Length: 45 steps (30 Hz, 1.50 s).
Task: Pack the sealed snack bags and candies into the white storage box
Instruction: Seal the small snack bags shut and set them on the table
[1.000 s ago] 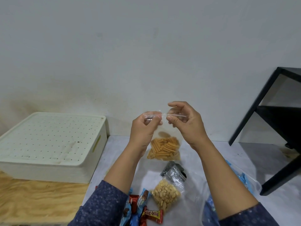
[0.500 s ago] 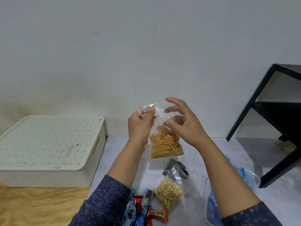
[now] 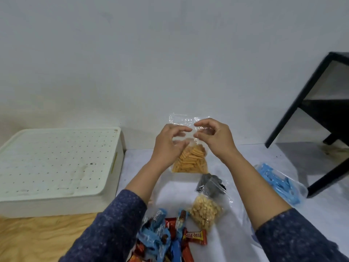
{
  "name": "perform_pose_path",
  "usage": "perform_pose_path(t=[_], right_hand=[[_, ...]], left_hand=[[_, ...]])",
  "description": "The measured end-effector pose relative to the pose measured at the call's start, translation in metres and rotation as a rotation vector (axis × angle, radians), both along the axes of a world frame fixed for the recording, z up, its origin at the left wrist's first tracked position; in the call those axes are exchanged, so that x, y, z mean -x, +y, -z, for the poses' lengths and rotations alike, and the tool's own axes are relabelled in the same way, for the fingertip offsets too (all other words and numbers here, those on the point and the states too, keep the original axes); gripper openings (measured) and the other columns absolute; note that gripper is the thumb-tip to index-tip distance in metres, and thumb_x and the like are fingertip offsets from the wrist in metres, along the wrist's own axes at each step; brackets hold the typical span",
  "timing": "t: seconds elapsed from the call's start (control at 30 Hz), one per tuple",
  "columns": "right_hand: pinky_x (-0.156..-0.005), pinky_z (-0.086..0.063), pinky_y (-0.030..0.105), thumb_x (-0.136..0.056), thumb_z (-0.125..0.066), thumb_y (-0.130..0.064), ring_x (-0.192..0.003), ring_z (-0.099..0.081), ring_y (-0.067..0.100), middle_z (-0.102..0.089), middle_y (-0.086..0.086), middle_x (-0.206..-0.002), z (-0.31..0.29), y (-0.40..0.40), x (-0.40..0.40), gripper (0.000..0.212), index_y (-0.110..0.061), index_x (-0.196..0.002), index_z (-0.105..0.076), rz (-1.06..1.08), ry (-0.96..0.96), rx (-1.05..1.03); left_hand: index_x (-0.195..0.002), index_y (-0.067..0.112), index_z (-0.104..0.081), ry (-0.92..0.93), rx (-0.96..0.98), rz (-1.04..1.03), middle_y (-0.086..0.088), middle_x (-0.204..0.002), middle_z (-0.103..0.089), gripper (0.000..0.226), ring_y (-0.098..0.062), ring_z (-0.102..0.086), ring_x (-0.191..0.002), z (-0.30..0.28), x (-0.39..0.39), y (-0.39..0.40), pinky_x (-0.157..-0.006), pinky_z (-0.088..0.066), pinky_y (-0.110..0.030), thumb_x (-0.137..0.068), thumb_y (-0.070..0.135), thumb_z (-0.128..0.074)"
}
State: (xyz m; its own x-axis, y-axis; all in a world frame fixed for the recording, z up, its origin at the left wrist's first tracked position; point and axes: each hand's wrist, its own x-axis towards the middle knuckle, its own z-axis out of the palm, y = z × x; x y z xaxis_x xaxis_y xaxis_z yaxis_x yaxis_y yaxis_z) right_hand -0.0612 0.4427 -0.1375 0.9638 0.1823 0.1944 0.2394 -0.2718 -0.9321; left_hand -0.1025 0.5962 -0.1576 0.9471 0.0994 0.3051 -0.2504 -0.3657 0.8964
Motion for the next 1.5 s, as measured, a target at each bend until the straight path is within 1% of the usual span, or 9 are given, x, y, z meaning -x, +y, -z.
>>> perform_pose_path(t=[0.17,0.43,0.57,0.8,0.97,1.1,1.23,1.4,1.5], right_hand=[[-0.077,-0.051,0.023,-0.075,-0.072,0.001,-0.069,-0.058,0.007,-0.064,0.000,-0.080,0.035,0.009,-0.038,0.027,-0.022,-0.088,-0.068,0.004,0.068,0.121],[-0.060,-0.043,0.006,-0.077,-0.066,-0.002,-0.065,-0.054,0.008,-0.061,-0.001,-0.071,0.104,0.020,-0.120,0.026,-0.025,-0.089,-0.068,-0.063,0.179,0.250],[-0.076,-0.048,0.013,-0.080,-0.061,0.001,-0.083,-0.063,0.011,-0.070,0.000,-0.089,0.129,0.026,-0.150,0.027,-0.018,-0.096,-0.071,-0.128,0.119,0.343],[-0.089,-0.044,0.018,-0.079,-0.054,0.005,-0.101,-0.059,0.016,-0.059,0.007,-0.120,0.142,0.019,-0.163,0.045,-0.016,-0.117,-0.065,-0.155,0.079,0.383],[-0.090,-0.036,0.015,-0.083,-0.061,-0.011,-0.111,-0.054,0.021,-0.045,0.010,-0.132,0.135,0.006,-0.155,0.052,-0.019,-0.133,-0.051,-0.110,0.127,0.462],[-0.092,-0.030,0.017,-0.086,-0.061,-0.020,-0.122,-0.048,0.021,-0.040,0.010,-0.138,0.126,-0.001,-0.138,0.056,-0.018,-0.139,-0.043,-0.079,0.144,0.541],[-0.094,-0.035,0.024,-0.087,-0.057,-0.021,-0.123,-0.047,0.023,-0.038,0.010,-0.140,0.123,0.005,-0.109,0.056,-0.017,-0.140,-0.041,-0.054,0.242,0.598],[-0.075,-0.032,0.018,-0.086,-0.062,-0.025,-0.113,-0.055,0.027,-0.059,0.011,-0.120,0.137,0.035,-0.059,0.038,-0.012,-0.121,-0.059,-0.226,0.272,0.624],[-0.092,-0.039,0.027,-0.090,-0.060,-0.030,-0.126,-0.047,0.023,-0.049,0.009,-0.138,0.150,0.058,-0.029,0.051,-0.014,-0.136,-0.046,-0.354,0.403,0.612]], left_hand=[[-0.102,0.025,-0.066,0.093,-0.019,-0.086,0.004,-0.107,-0.053,0.033,-0.001,-0.058,-0.087,0.037,-0.034,0.003,-0.087,-0.053,-0.025,-0.078,0.002,-0.070],[-0.104,0.020,-0.067,0.296,-0.093,-0.233,0.004,-0.100,-0.053,0.032,-0.009,-0.057,-0.085,0.098,-0.103,0.006,-0.080,-0.046,-0.014,-0.077,0.004,-0.069],[-0.107,0.016,-0.067,0.333,-0.224,-0.262,-0.001,-0.098,-0.053,0.033,-0.013,-0.058,-0.088,0.120,-0.132,0.014,-0.083,-0.046,-0.020,-0.079,-0.001,-0.066],[-0.121,0.021,-0.060,0.338,-0.280,-0.249,-0.010,-0.122,-0.048,0.045,-0.018,-0.058,-0.104,0.133,-0.156,0.011,-0.091,-0.049,-0.027,-0.080,0.004,-0.068],[-0.137,0.025,-0.047,0.385,-0.347,-0.191,-0.007,-0.138,-0.041,0.063,-0.020,-0.045,-0.127,0.130,-0.149,0.012,-0.099,-0.033,-0.017,-0.080,0.014,-0.072],[-0.143,0.030,-0.035,0.458,-0.358,-0.190,-0.011,-0.154,-0.021,0.070,-0.023,-0.020,-0.144,0.120,-0.131,0.018,-0.112,-0.023,-0.029,-0.083,0.022,-0.070],[-0.141,0.025,-0.040,0.513,-0.390,-0.221,-0.010,-0.154,-0.017,0.060,-0.023,-0.026,-0.141,0.122,-0.099,0.035,-0.110,-0.027,-0.030,-0.086,0.026,-0.065],[-0.140,0.028,-0.038,0.748,-0.488,-0.323,-0.010,-0.155,-0.019,0.058,-0.026,-0.017,-0.144,0.149,-0.046,0.069,-0.113,-0.028,-0.044,-0.087,0.038,-0.060],[-0.140,0.029,-0.036,0.878,-0.483,-0.344,-0.013,-0.154,-0.016,0.057,-0.029,-0.016,-0.143,0.163,-0.012,0.083,-0.112,-0.028,-0.046,-0.088,0.038,-0.058]])
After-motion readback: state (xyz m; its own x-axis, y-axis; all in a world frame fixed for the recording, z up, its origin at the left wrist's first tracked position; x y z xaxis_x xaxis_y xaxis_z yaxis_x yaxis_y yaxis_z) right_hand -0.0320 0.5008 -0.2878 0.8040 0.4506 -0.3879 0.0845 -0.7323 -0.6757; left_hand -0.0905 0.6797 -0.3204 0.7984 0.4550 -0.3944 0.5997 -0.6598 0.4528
